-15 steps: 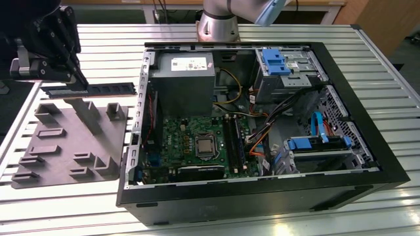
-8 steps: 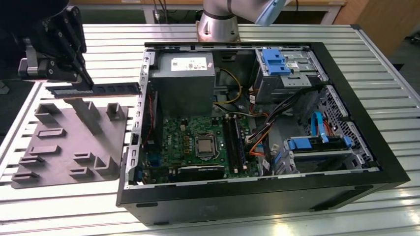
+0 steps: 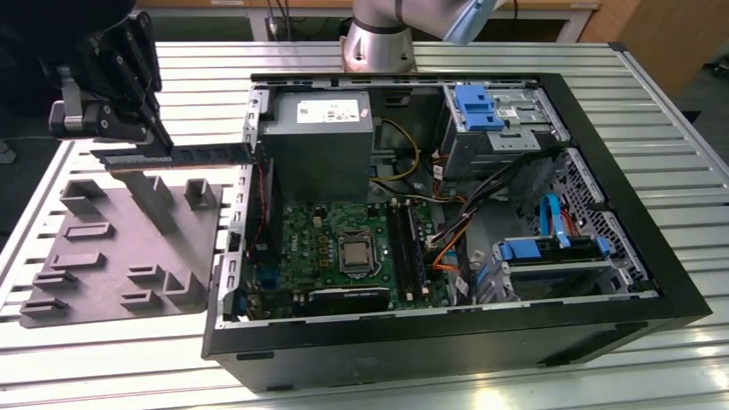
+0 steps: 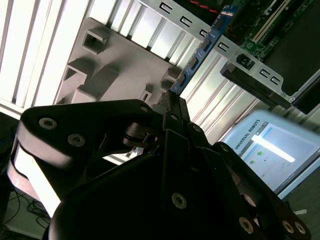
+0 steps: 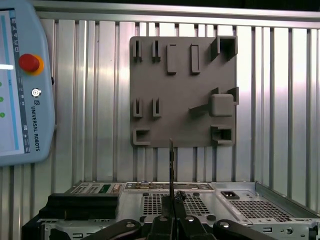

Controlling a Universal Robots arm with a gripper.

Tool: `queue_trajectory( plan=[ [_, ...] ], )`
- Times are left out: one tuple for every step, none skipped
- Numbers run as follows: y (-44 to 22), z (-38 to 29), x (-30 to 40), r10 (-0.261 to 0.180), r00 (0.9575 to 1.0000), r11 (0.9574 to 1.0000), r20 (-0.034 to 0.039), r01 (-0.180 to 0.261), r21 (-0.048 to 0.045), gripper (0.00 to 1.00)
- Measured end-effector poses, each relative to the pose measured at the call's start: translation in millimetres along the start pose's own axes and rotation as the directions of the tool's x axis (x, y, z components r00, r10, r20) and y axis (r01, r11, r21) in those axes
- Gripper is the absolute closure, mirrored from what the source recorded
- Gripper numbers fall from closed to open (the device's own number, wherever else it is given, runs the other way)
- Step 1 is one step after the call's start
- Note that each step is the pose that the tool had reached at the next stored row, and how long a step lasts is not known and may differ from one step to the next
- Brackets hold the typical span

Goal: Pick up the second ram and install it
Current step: 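Pick up the second ram and move it above second insertion slot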

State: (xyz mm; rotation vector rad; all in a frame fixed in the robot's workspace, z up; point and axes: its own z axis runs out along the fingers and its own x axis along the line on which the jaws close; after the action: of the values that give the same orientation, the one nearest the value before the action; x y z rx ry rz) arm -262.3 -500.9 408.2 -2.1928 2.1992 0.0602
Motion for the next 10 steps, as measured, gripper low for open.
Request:
queue_trajectory(
  plan=[
    [-1.2,-0.1,0.0,0.000,1.0000,1.0000,-0.0001,0.000,-0.0001,0.88],
    [-2.4,-0.1,0.0,0.000,1.0000,1.0000,-0.0002,0.000,-0.0001,0.88],
    [-3.5,0.0,0.0,0.000,1.0000,1.0000,-0.0001,0.000,0.0000,0.88],
    [-4.7,0.0,0.0,0.000,1.0000,1.0000,-0.0001,0.000,0.0000,0.88],
    [-5.9,0.0,0.0,0.000,1.0000,1.0000,-0.0001,0.000,0.0000,0.88],
    [-7.1,-0.1,0.0,0.000,1.0000,1.0000,-0.0001,0.000,-0.0001,0.88],
    [-8.2,-0.1,0.0,0.000,1.0000,1.0000,-0.0001,0.000,0.0000,0.88],
    [-9.4,-0.1,0.0,0.000,1.0000,1.0000,-0.0001,0.000,0.0000,0.88],
    [-10.6,-0.1,0.0,0.000,1.0000,1.0000,-0.0001,0.000,0.0000,0.88],
    [-11.8,-0.1,0.0,0.000,1.0000,1.0000,-0.0001,0.000,-0.0001,0.88]
  ],
)
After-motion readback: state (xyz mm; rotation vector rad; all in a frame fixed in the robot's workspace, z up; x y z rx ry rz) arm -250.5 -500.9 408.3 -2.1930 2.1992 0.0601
